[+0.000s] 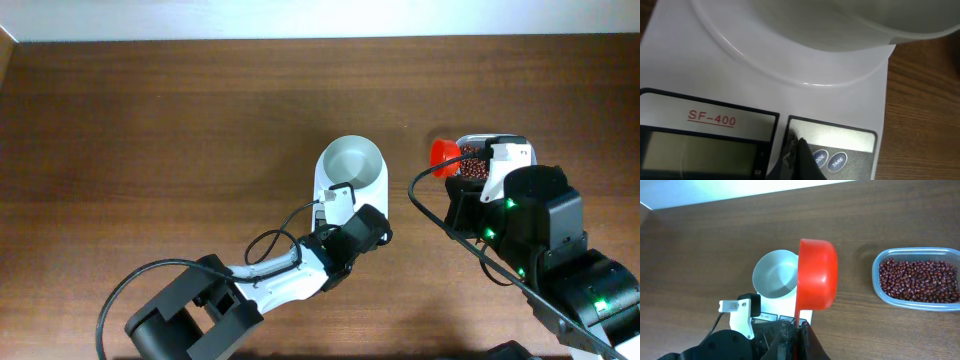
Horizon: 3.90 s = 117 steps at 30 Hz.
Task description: Scoop and weigh 50g on scale
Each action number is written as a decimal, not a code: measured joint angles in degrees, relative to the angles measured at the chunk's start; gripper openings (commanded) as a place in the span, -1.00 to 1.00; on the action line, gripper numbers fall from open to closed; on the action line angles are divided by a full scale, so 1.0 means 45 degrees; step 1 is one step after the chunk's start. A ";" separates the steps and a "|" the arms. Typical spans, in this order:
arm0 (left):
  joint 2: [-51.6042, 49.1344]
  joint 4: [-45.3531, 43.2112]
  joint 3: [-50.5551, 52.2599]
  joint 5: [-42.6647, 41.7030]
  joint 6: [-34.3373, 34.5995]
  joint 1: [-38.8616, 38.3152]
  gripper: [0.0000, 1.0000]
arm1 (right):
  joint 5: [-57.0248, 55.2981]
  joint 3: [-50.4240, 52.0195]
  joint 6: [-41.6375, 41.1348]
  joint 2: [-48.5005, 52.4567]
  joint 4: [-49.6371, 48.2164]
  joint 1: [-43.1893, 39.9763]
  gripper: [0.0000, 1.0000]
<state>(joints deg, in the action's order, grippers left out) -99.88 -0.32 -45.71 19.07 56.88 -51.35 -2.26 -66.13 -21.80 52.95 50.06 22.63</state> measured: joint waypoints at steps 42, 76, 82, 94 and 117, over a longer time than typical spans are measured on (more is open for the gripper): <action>1.0384 1.3236 -0.3993 -0.6071 -1.7772 0.6659 0.98 | -0.0209 -0.0010 0.0573 0.1520 -0.1957 0.0000 -0.92; 0.6878 1.5548 -0.6392 -0.8816 -2.1745 0.7728 0.98 | 0.2307 -0.0024 -0.1219 -0.2958 0.1239 0.0000 -0.92; 0.6878 1.5548 -0.6392 -0.8816 -2.1745 0.7728 0.98 | 0.3555 -0.0024 -0.1545 -0.2958 0.1268 0.0000 -0.92; 0.6878 1.5548 -0.6392 -0.8820 -2.1745 0.7728 0.98 | 0.3463 -0.0019 -0.1545 -0.2856 0.0398 0.0000 -0.92; 0.6878 1.5548 -0.6392 -0.8820 -2.1745 0.7728 0.98 | 0.1452 -0.0024 -0.0933 -0.1695 0.0087 0.0000 -0.92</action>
<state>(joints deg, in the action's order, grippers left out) -68.93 69.65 -74.48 -20.62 -40.97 -16.58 4.27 -66.24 -26.00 45.32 50.46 22.63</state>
